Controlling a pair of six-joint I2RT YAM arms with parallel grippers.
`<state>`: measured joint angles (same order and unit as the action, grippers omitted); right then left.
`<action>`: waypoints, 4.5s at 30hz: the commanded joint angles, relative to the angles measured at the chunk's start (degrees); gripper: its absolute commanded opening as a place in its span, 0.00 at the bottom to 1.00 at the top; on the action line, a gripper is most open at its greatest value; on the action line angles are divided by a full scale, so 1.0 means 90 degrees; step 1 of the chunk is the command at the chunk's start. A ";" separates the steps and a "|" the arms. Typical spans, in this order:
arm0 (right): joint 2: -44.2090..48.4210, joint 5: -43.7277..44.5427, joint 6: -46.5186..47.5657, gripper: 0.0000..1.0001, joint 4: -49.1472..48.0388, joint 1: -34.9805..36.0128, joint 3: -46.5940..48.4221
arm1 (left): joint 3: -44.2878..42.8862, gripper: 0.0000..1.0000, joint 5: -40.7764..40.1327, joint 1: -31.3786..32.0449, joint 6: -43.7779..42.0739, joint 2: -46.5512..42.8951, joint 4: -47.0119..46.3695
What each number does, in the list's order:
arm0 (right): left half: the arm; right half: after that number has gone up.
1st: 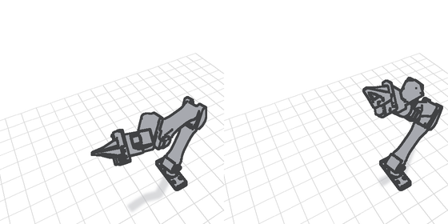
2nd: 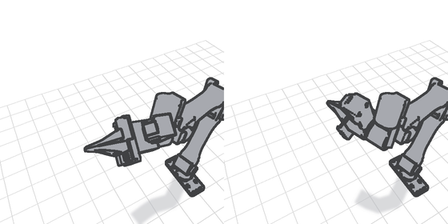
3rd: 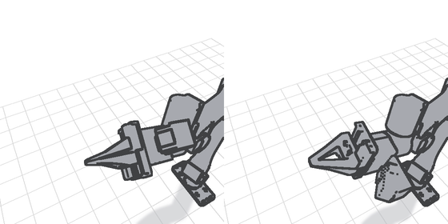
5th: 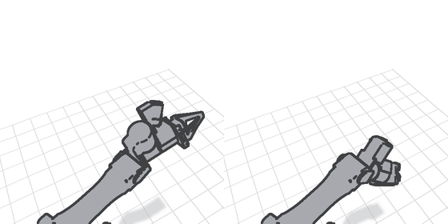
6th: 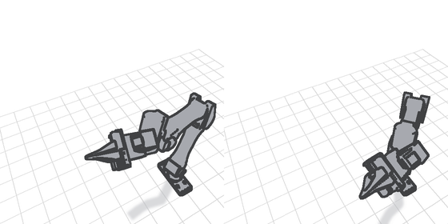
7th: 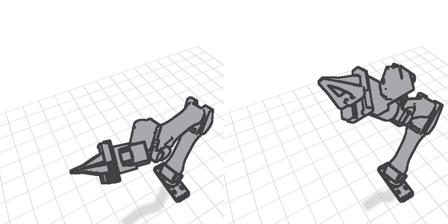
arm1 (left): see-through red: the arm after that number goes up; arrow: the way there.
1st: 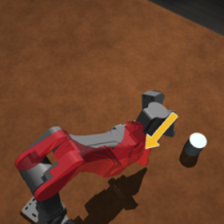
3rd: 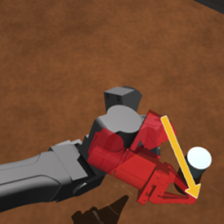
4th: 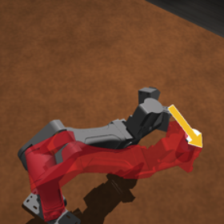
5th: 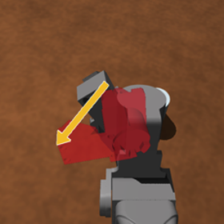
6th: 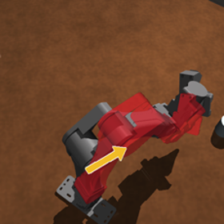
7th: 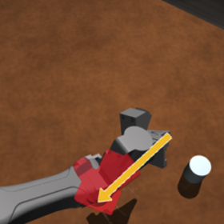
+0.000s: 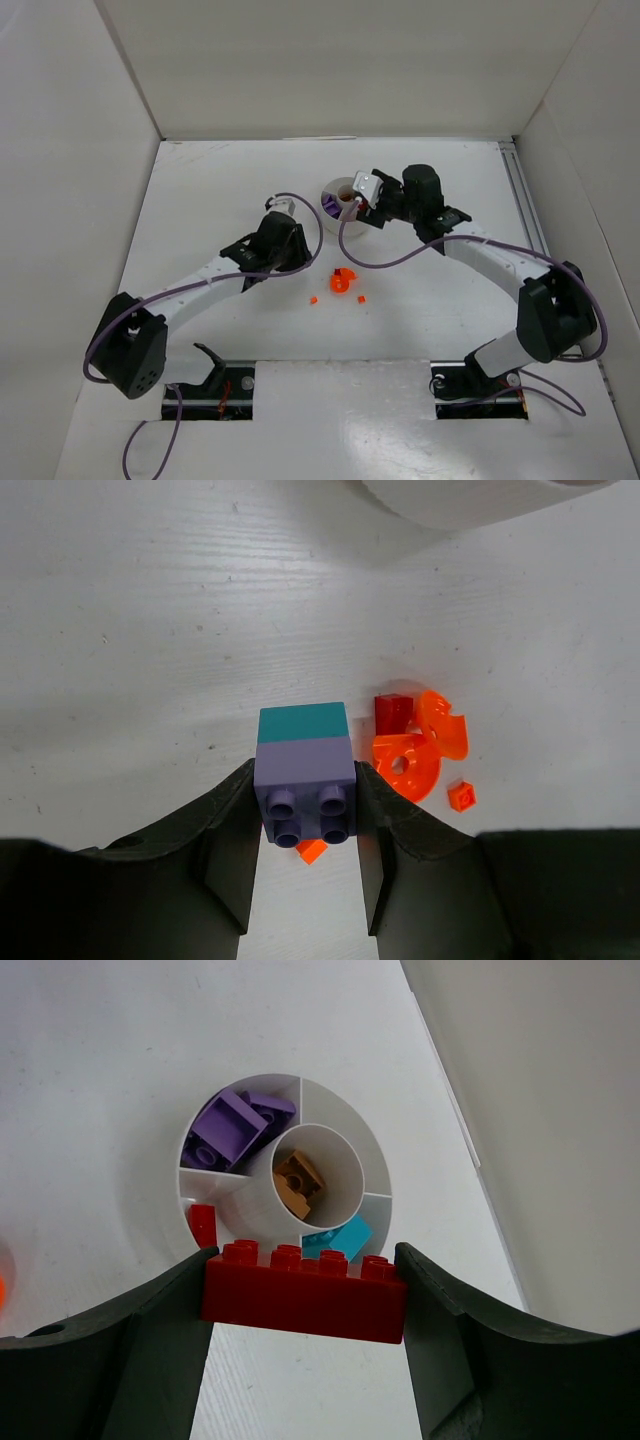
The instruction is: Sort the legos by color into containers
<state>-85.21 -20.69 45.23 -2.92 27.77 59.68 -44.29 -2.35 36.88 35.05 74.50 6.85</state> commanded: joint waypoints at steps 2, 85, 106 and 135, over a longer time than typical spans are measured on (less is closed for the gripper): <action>-0.0112 -0.0074 -0.0075 0.40 -0.0145 -0.0039 0.0371 | -0.0332 0.08 -0.0178 -0.0026 0.0051 -0.0328 -0.0009; -0.1626 0.2758 -0.4499 0.53 0.0676 0.0733 0.1552 | -0.0352 0.09 -0.0784 -0.0583 0.0168 -0.1246 0.0830; -0.1676 0.2553 -0.4431 0.88 0.0490 0.0674 0.1436 | -0.0293 0.09 -0.0667 -0.0583 0.0052 -0.1305 0.0830; 0.1782 -0.2340 0.1107 0.87 0.0266 0.1670 -0.1016 | 0.0166 0.04 0.4030 -0.0525 -0.0925 -0.2203 -0.1386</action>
<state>-71.16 -37.63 52.69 1.13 41.43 50.13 -43.68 27.24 31.79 28.16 56.36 -1.04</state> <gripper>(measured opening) 0.869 0.341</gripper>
